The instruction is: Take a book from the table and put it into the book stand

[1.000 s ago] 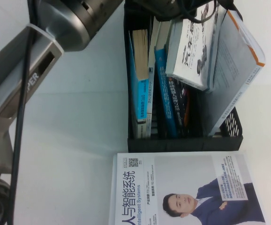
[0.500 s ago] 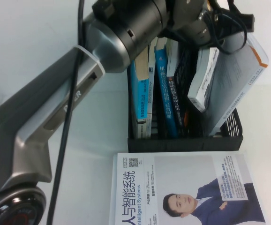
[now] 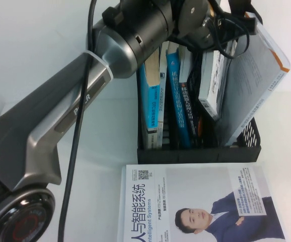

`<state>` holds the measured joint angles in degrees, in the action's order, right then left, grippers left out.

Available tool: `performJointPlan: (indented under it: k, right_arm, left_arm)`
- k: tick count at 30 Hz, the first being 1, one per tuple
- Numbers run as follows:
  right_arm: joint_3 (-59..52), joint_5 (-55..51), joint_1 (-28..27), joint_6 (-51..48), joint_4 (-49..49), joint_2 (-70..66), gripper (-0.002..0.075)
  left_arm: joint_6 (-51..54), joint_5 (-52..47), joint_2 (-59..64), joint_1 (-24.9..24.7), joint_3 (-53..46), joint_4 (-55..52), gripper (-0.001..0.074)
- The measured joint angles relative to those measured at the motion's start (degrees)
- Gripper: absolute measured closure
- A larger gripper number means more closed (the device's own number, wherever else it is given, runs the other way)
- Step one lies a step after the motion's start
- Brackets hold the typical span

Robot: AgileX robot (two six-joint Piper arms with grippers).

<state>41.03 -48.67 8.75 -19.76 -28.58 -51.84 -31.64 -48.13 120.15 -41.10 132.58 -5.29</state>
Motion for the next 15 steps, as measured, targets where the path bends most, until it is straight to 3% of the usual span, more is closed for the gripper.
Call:
performJointPlan:
  k: [3, 9, 15]
  right_arm:
    - [-1.9, 0.0, 0.0, 0.0, 0.0, 0.0, 0.0731]
    - [-3.0, 0.1, 0.0, 0.0, 0.2, 0.0, 0.0731]
    - [-3.1, 0.5, 0.0, 0.0, 0.2, 0.0, 0.0731]
  left_arm:
    - [2.0, 2.0, 0.1, 0.0, 0.0, 0.2, 0.0573]
    - [4.7, 8.4, 0.1, 0.1, 0.7, -0.8, 0.0370]
    - [4.9, 10.8, 0.0, 0.1, 1.0, -2.1, 0.0337]
